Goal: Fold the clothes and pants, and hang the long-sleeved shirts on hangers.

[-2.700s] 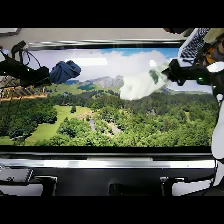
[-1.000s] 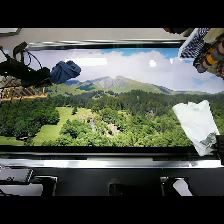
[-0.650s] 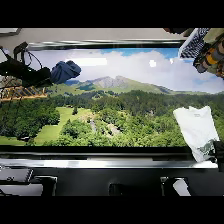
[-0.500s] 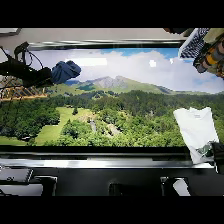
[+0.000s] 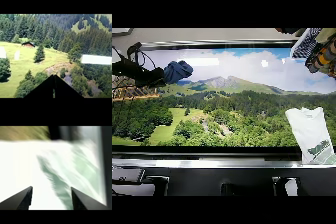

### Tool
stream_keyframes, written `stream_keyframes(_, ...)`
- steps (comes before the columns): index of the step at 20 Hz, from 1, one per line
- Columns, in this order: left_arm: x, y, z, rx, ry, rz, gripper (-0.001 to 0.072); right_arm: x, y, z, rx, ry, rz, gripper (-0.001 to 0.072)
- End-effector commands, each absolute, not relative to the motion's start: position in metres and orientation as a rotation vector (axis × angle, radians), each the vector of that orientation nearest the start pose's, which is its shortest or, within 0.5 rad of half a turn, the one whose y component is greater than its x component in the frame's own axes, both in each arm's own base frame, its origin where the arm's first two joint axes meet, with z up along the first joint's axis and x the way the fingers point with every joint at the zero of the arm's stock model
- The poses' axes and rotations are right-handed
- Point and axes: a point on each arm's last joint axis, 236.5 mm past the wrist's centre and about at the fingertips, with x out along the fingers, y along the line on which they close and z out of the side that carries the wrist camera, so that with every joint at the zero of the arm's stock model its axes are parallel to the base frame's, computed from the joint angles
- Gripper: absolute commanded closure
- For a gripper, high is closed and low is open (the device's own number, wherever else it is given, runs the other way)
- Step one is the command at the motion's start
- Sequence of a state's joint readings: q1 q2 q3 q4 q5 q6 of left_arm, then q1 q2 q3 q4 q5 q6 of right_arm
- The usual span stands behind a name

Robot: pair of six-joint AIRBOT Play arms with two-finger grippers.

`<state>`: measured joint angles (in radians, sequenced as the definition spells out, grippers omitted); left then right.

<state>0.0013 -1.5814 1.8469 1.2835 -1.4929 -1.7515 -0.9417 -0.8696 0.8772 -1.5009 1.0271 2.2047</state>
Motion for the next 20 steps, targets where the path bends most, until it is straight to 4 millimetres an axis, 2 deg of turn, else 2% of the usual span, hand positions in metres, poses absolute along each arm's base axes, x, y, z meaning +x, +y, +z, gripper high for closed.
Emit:
stream_keyframes(1, 0.462, -0.065, 0.107, -0.289, 1.245, -0.164, 0.0689, 0.311, -0.259, 0.199, 0.903, 0.273, -0.711, 0.0185)
stream_keyframes(2, 0.462, -0.062, 0.107, -0.260, 1.241, -0.173, 0.0689, 0.343, -0.233, 0.209, 0.837, 0.324, -0.587, 0.0186)
stream_keyframes(3, 0.462, -0.059, 0.107, -0.249, 1.239, -0.169, 0.0690, 0.374, -0.196, 0.211, 0.750, 0.402, -0.453, 0.0204)
stream_keyframes(4, 0.462, -0.056, 0.106, -0.230, 1.238, -0.162, 0.0690, 0.399, -0.156, 0.206, 0.660, 0.480, -0.335, 0.0294)
stream_keyframes(5, 0.462, -0.054, 0.106, -0.202, 1.235, -0.175, 0.0690, 0.418, -0.115, 0.195, 0.567, 0.550, -0.225, 0.0349)
stream_keyframes(6, 0.460, -0.055, 0.104, -0.171, 1.237, -0.197, 0.0690, 0.430, -0.073, 0.179, 0.481, 0.625, -0.134, 0.0371)
stream_keyframes(8, 0.448, -0.057, 0.097, -0.139, 1.260, -0.222, 0.0690, 0.431, -0.007, 0.144, 0.301, 0.779, -0.012, 0.0453)
stream_keyframes(10, 0.437, -0.059, 0.091, -0.117, 1.260, -0.240, 0.0690, 0.420, 0.041, 0.117, 0.145, 0.900, 0.081, 0.0636)
stream_keyframes(12, 0.431, -0.060, 0.092, -0.120, 1.238, -0.235, 0.0690, 0.411, 0.076, 0.105, 0.079, 0.954, 0.157, 0.0670)
stream_keyframes(14, 0.427, -0.060, 0.093, -0.119, 1.238, -0.235, 0.0689, 0.408, 0.092, 0.102, 0.061, 0.961, 0.194, 0.0671)
stream_keyframes(17, 0.424, -0.059, 0.092, -0.117, 1.255, -0.235, 0.0689, 0.408, 0.093, 0.102, 0.052, 0.962, 0.194, 0.0669)
stream_keyframes(20, 0.424, -0.059, 0.092, -0.117, 1.255, -0.236, 0.0689, 0.394, 0.091, 0.094, 0.043, 1.029, 0.192, 0.0670)
